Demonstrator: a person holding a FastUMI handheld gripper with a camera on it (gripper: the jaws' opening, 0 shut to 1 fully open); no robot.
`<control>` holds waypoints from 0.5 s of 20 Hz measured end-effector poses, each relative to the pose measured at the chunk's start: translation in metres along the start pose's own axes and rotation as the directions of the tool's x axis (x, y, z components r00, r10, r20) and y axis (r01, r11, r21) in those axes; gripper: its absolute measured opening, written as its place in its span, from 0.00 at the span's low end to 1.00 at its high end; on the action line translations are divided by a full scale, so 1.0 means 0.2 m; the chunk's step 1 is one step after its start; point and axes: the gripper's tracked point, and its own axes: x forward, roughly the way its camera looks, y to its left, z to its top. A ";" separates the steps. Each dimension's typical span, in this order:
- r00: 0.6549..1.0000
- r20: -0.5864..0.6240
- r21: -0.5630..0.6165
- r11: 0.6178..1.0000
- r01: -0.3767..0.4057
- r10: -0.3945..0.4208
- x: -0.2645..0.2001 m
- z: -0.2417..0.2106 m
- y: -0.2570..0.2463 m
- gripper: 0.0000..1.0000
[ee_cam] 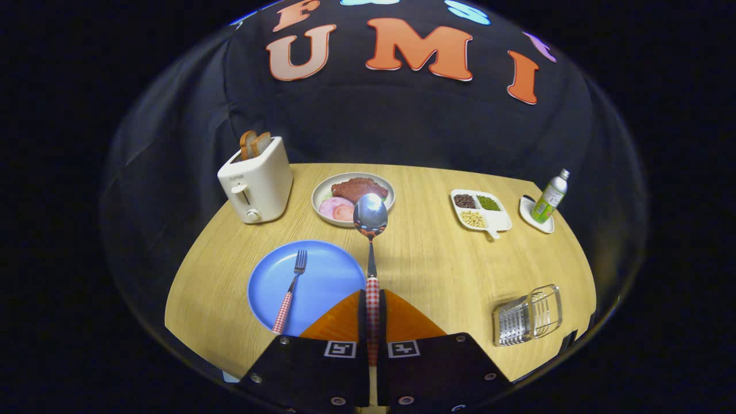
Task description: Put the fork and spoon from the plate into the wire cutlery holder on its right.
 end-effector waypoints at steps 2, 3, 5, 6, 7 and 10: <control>0.999 0.011 0.008 0.999 0.040 -0.040 -0.07 0.02 -0.15 0.05; 0.997 0.022 -0.003 0.998 0.069 -0.069 -0.10 0.02 -0.23 0.05; 0.993 0.053 -0.021 0.994 0.111 -0.110 -0.15 0.06 -0.37 0.06; 0.991 0.045 -0.026 0.991 0.129 -0.128 -0.18 0.06 -0.44 0.06; 0.989 0.043 -0.028 0.989 0.146 -0.145 -0.20 0.05 -0.50 0.06; 0.984 0.018 -0.033 0.983 0.178 -0.178 -0.27 0.02 -0.67 0.05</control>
